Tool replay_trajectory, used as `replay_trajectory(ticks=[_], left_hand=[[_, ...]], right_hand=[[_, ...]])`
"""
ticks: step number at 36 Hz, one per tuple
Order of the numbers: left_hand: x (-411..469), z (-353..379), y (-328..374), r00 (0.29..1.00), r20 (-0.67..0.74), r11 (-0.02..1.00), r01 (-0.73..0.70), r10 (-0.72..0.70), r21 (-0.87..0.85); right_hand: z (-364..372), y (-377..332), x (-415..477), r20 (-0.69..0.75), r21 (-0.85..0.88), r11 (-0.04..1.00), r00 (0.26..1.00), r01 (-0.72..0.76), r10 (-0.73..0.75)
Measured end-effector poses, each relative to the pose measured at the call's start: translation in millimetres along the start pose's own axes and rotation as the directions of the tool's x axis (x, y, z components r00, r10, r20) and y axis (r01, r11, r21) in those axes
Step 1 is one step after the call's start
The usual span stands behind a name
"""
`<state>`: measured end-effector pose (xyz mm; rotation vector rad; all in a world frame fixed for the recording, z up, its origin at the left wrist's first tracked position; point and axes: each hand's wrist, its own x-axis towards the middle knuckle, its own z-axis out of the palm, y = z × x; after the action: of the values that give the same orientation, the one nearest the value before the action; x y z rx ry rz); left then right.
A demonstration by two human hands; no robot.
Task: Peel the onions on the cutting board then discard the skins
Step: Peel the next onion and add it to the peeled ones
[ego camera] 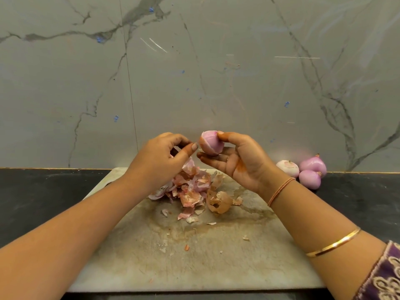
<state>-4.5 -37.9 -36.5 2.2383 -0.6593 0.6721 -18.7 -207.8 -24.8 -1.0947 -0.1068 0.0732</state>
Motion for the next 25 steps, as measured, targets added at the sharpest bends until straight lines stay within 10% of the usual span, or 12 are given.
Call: replay_trajectory(ticks=[12, 25], left_hand=[[-0.4, 1.4, 1.3, 0.991, -0.079, 0.988, -0.114, 0.107, -0.102], [2.7, -0.4, -5.6, 0.985, -0.153, 0.996, 0.065, -0.073, -0.059]], right_hand=[[2.7, 1.2, -5.0, 0.072, -0.126, 0.992, 0.997, 0.022, -0.013], [3.5, -2.4, -7.9, 0.073, -0.096, 0.995, 0.997, -0.03, 0.037]])
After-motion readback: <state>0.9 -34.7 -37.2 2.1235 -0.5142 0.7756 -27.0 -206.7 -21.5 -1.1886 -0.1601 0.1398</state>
